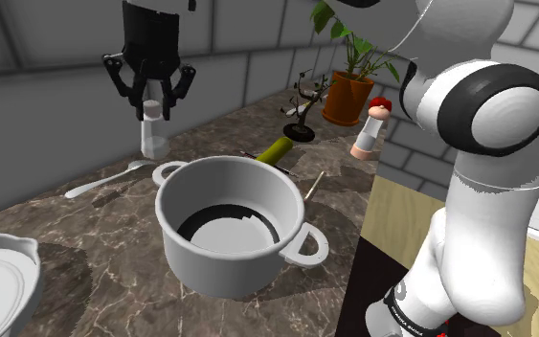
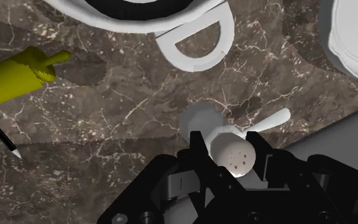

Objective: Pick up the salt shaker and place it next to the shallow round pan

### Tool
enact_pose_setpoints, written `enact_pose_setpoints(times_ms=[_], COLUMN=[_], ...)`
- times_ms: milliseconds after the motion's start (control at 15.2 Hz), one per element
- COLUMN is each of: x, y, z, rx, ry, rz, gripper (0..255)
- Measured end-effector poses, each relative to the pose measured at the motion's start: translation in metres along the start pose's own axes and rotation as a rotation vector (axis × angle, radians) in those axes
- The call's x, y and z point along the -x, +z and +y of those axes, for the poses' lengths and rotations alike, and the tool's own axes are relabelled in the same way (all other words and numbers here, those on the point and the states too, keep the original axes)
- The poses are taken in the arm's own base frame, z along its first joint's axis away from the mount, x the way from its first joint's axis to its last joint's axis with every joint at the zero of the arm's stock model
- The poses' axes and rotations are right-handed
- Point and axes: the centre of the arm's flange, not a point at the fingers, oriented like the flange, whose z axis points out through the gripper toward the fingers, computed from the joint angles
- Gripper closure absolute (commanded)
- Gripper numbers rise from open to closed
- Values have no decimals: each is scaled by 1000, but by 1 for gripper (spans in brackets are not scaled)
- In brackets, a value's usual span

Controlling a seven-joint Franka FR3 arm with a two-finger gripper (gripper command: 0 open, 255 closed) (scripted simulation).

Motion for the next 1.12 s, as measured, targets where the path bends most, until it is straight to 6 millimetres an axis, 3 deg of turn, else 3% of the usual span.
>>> enact_pose_setpoints(times_ms=[594, 1122], x=[61, 65], y=[8, 48], z=[-99, -100], rx=[0, 0], ry=[-1, 1], rz=[0, 0], gripper=[255, 255])
